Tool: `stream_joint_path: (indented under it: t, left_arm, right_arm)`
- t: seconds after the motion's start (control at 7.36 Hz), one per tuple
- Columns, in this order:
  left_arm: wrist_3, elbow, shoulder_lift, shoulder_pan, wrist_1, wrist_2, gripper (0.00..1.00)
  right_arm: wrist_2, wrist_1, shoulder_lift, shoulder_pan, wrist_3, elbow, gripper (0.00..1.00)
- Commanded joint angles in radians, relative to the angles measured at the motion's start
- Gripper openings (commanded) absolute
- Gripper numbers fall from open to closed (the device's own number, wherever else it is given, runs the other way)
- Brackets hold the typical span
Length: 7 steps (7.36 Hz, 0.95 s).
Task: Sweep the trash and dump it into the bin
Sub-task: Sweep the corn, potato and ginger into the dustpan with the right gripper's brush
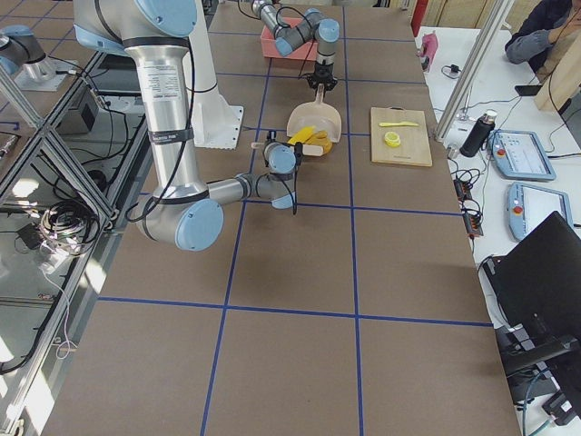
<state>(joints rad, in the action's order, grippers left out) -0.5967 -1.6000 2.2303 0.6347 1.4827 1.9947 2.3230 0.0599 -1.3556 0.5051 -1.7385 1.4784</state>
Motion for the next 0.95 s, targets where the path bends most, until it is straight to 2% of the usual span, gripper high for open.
stream_joint_path:
  t: [0.0,0.14,0.54,0.82]
  left_arm:
    - [0.000,0.009,0.002,-0.001,-0.002,0.001,0.00]
    - [0.000,0.011,0.002,-0.001,-0.002,0.001,0.00]
    - [0.000,0.012,0.002,-0.001,-0.001,0.001,0.00]
    - [0.000,0.012,0.000,-0.001,-0.001,0.001,0.00]
  right_arm:
    - [-0.049,-0.012,0.067,-0.045,-0.003,-0.038,0.00]
    - [-0.075,-0.014,0.100,-0.065,-0.006,-0.059,0.00]
    - [-0.086,-0.139,0.199,-0.071,-0.013,-0.056,0.00]
    - [-0.083,-0.154,0.205,-0.071,-0.013,-0.053,0.00]
